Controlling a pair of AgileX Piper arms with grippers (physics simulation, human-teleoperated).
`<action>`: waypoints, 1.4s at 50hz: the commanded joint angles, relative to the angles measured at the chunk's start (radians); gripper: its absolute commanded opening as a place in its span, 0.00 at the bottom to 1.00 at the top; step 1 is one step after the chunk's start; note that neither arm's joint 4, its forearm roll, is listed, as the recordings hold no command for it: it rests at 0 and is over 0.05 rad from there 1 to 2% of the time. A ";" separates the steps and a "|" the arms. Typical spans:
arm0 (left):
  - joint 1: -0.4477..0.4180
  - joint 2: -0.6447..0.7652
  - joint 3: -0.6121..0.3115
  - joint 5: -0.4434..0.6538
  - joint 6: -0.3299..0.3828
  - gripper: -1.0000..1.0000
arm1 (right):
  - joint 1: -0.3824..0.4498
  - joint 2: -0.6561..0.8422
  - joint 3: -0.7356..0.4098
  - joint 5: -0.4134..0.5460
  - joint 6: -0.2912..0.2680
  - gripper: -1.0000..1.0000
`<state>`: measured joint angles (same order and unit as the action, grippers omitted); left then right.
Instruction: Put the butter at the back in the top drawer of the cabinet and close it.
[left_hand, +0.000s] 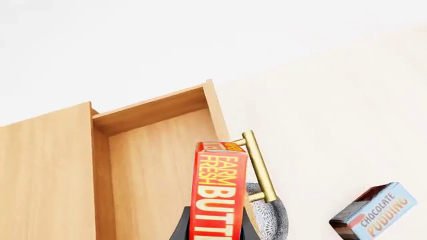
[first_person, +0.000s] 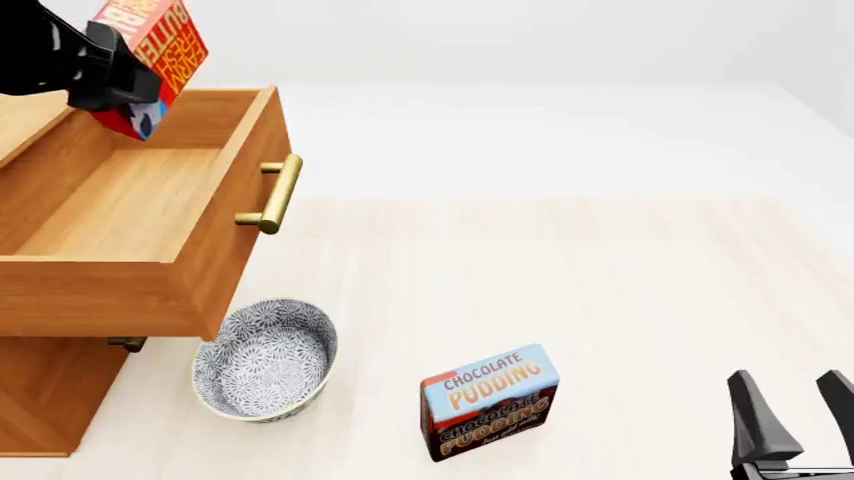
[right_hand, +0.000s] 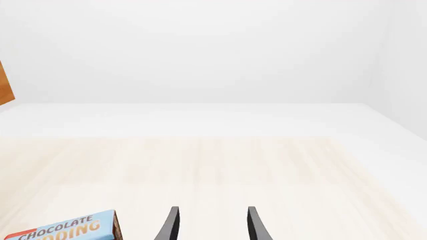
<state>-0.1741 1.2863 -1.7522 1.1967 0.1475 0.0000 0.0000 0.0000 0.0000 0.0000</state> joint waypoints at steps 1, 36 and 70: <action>0.042 0.000 0.001 -0.014 0.029 0.00 | 0.000 0.000 0.000 0.000 0.000 1.00; 0.149 0.040 0.153 -0.100 0.061 0.00 | 0.000 0.000 0.000 0.000 0.000 1.00; 0.192 0.084 0.228 -0.155 0.046 0.00 | 0.000 0.000 0.000 0.000 0.000 1.00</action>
<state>0.0107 1.3625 -1.5221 1.0631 0.1828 0.0000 0.0000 0.0000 0.0000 0.0000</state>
